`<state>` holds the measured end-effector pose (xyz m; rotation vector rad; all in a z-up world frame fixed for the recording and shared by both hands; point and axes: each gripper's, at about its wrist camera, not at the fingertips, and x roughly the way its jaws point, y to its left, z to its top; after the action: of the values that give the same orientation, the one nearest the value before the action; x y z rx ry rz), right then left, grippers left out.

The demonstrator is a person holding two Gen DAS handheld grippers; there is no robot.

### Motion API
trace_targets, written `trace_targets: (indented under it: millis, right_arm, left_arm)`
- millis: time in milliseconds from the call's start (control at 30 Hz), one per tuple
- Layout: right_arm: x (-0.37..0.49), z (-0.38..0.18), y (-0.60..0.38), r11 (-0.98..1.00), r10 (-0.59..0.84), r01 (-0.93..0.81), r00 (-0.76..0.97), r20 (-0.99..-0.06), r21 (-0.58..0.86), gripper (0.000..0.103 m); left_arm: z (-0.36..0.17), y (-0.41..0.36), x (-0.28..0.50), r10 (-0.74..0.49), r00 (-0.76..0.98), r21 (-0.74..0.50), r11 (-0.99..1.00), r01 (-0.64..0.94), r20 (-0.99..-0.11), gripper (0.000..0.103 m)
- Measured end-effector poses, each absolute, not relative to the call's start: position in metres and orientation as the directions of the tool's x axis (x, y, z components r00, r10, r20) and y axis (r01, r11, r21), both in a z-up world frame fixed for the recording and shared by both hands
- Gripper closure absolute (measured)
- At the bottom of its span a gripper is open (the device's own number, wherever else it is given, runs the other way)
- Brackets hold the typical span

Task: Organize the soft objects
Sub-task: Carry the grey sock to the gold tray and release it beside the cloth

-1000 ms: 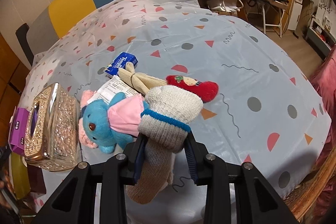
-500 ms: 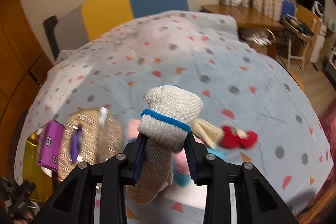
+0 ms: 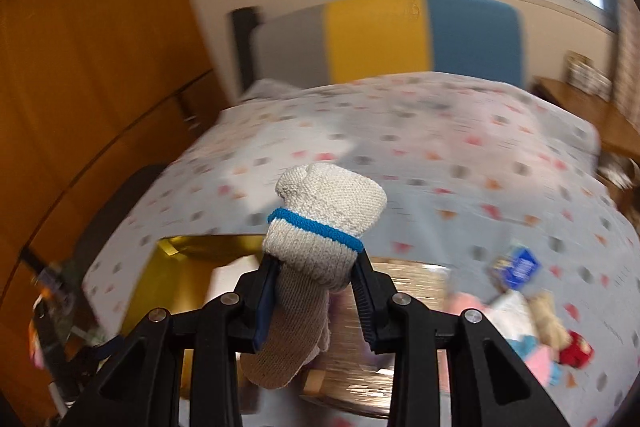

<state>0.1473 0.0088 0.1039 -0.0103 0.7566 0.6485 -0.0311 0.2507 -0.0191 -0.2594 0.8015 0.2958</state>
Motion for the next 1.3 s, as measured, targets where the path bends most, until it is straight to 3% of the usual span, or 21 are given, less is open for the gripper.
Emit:
trace_targets:
  millis: [233,500,700,933,1067,1300]
  right_arm:
    - [0.116,0.079,0.098,0.688,0.605,-0.692,0.377,-0.701,0.221,0.068]
    - [0.098,0.013,0.144,0.67,0.505,-0.717,0.252,-0.825,0.191,0.067]
    - [0.098,-0.03,0.157,0.701,0.389,-0.705,0.252,-0.886,0.108,0.063]
    - [0.082,-0.025,0.14,0.695,0.385,-0.716,0.304,-0.871,0.058,0.055]
    - [0.077,-0.017,0.138,0.691,0.392,-0.723,0.343,-0.854,0.026,0.041]
    - [0.063,0.004,0.117,0.71,0.425,-0.704,0.423,-0.801,0.005,0.041]
  left_arm:
    - [-0.025,0.264,-0.042,0.169,0.647,-0.132,0.911,-0.39,-0.744,0.002]
    - [-0.031,0.281,-0.048,0.177,0.642,-0.16,0.889,-0.43,-0.746,0.002]
    - [-0.034,0.286,-0.051,0.184,0.637,-0.155,0.885,-0.438,-0.749,0.002]
    - [-0.036,0.282,-0.048,0.184,0.633,-0.143,0.892,-0.429,-0.752,0.002]
    - [-0.031,0.277,-0.05,0.198,0.642,-0.128,0.897,-0.423,-0.741,0.001]
    - [-0.024,0.268,-0.052,0.208,0.652,-0.106,0.907,-0.408,-0.729,0.001]
